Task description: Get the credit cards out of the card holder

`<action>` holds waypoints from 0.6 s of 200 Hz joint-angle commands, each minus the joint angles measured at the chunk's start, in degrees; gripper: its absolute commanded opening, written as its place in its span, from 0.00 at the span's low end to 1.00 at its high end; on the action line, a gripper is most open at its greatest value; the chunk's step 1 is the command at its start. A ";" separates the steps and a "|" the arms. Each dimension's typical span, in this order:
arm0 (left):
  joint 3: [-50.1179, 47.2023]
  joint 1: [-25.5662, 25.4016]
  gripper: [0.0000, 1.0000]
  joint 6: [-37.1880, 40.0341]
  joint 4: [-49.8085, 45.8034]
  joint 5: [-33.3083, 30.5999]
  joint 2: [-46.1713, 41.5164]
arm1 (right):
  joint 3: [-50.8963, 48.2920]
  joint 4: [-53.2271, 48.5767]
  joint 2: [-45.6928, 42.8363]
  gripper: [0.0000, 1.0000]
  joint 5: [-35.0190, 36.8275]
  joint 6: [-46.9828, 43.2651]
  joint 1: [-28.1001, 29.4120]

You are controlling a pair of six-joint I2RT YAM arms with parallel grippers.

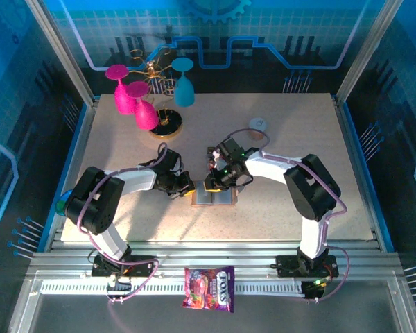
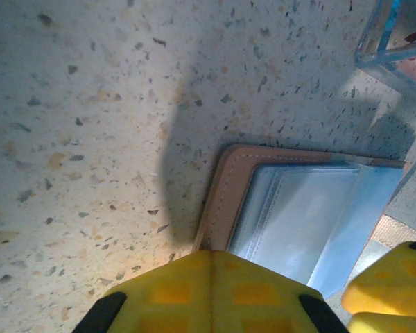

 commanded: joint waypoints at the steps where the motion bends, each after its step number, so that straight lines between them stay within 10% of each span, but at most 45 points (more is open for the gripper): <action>1: 0.06 -0.41 0.07 -0.30 -1.16 0.50 -0.20 | 0.32 0.23 1.62 0.23 -0.56 0.86 1.13; 120: -0.31 -0.46 0.07 -0.03 -1.53 0.17 -0.36 | 2.08 -3.72 3.68 0.30 2.87 0.18 2.14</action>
